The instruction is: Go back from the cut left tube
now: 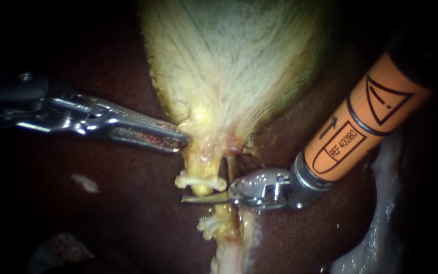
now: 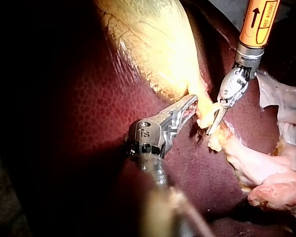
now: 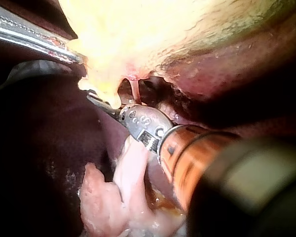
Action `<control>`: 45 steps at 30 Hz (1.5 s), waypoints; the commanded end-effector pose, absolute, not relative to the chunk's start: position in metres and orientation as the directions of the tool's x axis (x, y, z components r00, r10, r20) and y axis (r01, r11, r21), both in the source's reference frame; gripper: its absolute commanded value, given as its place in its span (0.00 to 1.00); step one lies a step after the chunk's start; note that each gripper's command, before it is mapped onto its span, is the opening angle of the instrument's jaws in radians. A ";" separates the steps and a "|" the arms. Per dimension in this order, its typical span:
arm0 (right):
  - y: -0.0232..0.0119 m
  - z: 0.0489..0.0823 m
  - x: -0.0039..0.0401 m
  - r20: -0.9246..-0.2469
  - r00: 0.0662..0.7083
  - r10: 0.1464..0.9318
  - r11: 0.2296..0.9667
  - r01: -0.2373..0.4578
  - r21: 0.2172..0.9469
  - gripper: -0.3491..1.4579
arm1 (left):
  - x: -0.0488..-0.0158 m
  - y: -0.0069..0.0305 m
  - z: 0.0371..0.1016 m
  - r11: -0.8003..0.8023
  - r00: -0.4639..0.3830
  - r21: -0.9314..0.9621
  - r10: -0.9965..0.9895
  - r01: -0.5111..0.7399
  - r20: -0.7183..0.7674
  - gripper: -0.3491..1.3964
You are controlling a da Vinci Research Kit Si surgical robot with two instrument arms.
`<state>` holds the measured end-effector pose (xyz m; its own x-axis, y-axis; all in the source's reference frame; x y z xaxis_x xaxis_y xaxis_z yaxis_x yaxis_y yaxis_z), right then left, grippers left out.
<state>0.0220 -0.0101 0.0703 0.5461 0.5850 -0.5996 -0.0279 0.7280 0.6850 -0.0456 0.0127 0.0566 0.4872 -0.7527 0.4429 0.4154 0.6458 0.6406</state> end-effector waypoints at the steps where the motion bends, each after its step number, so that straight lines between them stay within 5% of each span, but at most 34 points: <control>1: -0.0101 0.0703 0.0220 -0.596 0.546 0.589 0.724 -0.031 0.689 0.00 | -0.0456 0.0127 0.0566 0.646 0.487 0.641 -0.753 0.415 0.443 0.00; 8: -0.0102 0.0704 0.0220 -0.562 0.546 0.621 0.695 -0.051 0.718 0.03 | -0.0456 0.0127 0.0565 0.646 0.487 0.641 -0.753 0.416 0.443 0.00; 12: -0.0103 0.0707 0.0222 -0.550 0.545 0.633 0.685 -0.061 0.726 0.43 | -0.0456 0.0127 0.0565 0.646 0.487 0.641 -0.753 0.416 0.443 0.00; 15: -0.0104 0.0710 0.0223 -0.547 0.545 0.636 0.682 -0.065 0.729 0.52 | -0.0456 0.0127 0.0565 0.646 0.487 0.641 -0.753 0.416 0.443 0.00; 27: -0.0105 0.0711 0.0218 -0.548 0.545 0.634 0.683 -0.063 0.728 0.56 | -0.0457 0.0126 0.0563 0.645 0.487 0.640 -0.753 0.416 0.443 0.00; 31: -0.0108 0.0708 0.0210 -0.550 0.547 0.631 0.683 -0.056 0.728 0.68 | -0.0456 0.0126 0.0563 0.646 0.487 0.640 -0.753 0.416 0.443 0.00; 39: -0.0112 0.0693 0.0173 -0.549 0.554 0.626 0.676 -0.035 0.736 0.74 | -0.0455 0.0127 0.0566 0.646 0.488 0.641 -0.752 0.415 0.443 0.00; 45: -0.0102 0.0680 0.0154 -0.553 0.536 0.638 0.690 -0.078 0.720 0.90 | -0.0454 0.0127 0.0566 0.646 0.488 0.641 -0.752 0.415 0.443 0.00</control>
<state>0.0151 -0.0098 0.0677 0.5335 0.6394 -0.5536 -0.0854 0.6919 0.7169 -0.0454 0.0127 0.0566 0.4877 -0.7523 0.4429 0.4154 0.6462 0.6402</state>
